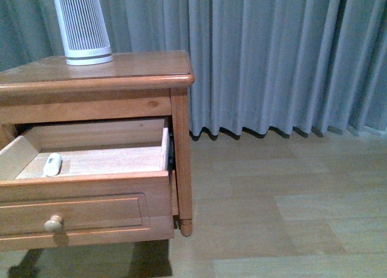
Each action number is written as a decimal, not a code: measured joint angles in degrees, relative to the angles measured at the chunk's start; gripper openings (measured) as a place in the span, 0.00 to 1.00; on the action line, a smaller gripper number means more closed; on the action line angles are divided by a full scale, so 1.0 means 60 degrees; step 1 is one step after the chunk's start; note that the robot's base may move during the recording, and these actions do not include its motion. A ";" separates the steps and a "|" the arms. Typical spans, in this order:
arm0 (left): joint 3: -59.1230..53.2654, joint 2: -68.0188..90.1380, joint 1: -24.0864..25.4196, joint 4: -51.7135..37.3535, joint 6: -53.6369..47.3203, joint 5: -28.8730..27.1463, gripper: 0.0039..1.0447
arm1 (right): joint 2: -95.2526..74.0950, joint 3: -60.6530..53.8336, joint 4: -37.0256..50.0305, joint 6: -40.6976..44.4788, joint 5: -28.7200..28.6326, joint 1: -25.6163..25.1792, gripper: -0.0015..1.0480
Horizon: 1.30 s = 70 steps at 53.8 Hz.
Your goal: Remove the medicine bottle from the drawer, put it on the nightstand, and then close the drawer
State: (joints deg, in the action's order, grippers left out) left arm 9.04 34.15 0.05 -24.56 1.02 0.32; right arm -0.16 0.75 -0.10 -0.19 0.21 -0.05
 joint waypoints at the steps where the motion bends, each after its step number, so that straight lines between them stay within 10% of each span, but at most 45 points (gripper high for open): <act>1: -0.0029 -0.0044 0.0000 0.0011 -0.0018 0.0000 0.33 | 0.0000 0.0000 0.0000 0.0000 0.0004 0.0000 0.93; 11: -0.0452 -0.0794 -0.0004 0.0251 -0.0044 -0.0025 0.02 | 0.0000 0.0000 0.0000 0.0000 -0.0015 0.0000 0.93; 63: -0.1424 -0.3938 -0.0004 0.2328 -0.0069 -0.0062 0.02 | -0.0040 0.0007 -0.0033 -0.0058 -0.0189 -0.0029 0.93; 70: -0.1421 -0.5479 -0.0007 0.4011 -0.0069 -0.0055 0.14 | -0.4014 0.1974 0.0178 -0.0860 -0.1446 0.0525 0.93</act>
State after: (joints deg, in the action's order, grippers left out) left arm 0.51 1.28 0.01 -0.49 0.60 -0.01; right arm -24.25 12.60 0.97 -5.34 -8.47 3.09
